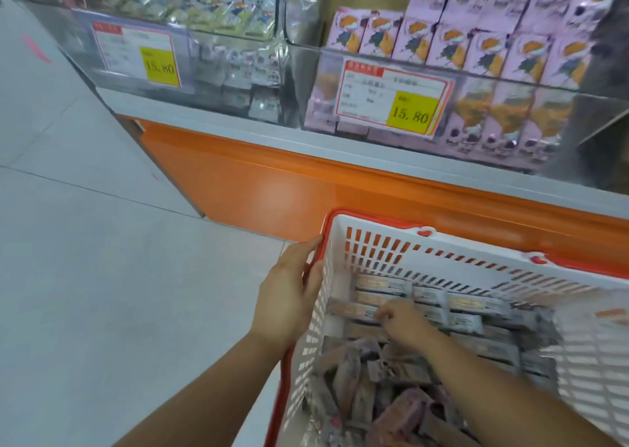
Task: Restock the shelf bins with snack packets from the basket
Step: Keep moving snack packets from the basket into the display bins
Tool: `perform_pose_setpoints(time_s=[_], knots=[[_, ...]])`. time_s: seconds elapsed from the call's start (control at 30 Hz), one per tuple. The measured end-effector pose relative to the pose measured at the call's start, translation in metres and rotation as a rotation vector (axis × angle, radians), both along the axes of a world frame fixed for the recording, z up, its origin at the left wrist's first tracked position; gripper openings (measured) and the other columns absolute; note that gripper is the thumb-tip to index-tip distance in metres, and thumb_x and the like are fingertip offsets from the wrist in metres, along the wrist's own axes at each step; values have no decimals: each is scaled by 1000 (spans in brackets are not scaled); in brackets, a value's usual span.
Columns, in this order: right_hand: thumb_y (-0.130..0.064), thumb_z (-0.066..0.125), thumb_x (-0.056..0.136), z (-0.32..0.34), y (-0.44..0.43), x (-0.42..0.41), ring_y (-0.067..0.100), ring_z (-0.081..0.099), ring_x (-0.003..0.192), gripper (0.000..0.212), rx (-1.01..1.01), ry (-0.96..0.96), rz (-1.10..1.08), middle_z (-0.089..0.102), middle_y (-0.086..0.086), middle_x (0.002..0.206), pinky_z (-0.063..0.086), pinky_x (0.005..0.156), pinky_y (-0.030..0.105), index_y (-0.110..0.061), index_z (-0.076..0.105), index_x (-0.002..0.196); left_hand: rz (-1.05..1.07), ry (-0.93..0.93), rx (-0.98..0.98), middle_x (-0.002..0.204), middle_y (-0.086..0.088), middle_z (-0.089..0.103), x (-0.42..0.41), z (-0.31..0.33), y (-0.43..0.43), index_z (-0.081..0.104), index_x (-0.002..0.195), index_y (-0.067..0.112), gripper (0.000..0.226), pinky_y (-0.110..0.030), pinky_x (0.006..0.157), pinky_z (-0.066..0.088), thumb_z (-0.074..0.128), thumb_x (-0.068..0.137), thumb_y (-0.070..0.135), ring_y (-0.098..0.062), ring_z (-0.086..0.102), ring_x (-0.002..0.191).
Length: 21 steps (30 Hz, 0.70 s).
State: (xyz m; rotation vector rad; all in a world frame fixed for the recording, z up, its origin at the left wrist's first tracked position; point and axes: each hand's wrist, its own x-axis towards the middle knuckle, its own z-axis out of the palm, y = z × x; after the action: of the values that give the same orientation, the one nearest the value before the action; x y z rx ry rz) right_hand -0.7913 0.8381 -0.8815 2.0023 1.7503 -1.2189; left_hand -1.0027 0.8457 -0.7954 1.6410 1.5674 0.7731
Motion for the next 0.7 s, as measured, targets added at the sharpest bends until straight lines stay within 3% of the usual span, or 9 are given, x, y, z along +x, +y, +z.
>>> perform_pose_setpoints(time_s=[0.2,0.37,0.5,0.63,0.7], knots=[[-14,56,92,6,5,-25,15,58,98,14,197,103,-153,65,1,104,40,79,18,-14,68,99,-6,12,-27,130,22,52,-1,-1,1,45,137,38,38,-31,92,50,44,98,32,0,57,102],[-13,62,89,33,25,-28,15,62,104,18,198,160,-149,69,2,111,40,86,17,-12,73,103,-17,47,-16,130,18,53,-2,-2,2,45,137,36,38,-32,92,50,43,99,33,-4,57,107],[-10,63,88,97,38,-21,14,61,105,20,144,233,-124,68,3,115,43,97,27,-12,72,106,-28,135,-3,132,14,54,-1,3,2,45,138,33,39,-31,92,48,42,99,29,-9,57,109],[-9,68,85,181,38,-17,10,64,89,15,192,287,-83,71,1,101,46,75,14,-13,75,97,-92,278,39,133,3,54,0,18,0,50,135,23,38,-32,95,40,45,97,21,-20,54,116],[-12,70,84,221,31,-17,5,62,84,10,228,319,-56,70,-6,90,47,73,15,-17,75,90,-109,296,129,133,1,53,-1,33,-1,57,128,19,33,-32,98,36,46,97,20,-19,51,119]])
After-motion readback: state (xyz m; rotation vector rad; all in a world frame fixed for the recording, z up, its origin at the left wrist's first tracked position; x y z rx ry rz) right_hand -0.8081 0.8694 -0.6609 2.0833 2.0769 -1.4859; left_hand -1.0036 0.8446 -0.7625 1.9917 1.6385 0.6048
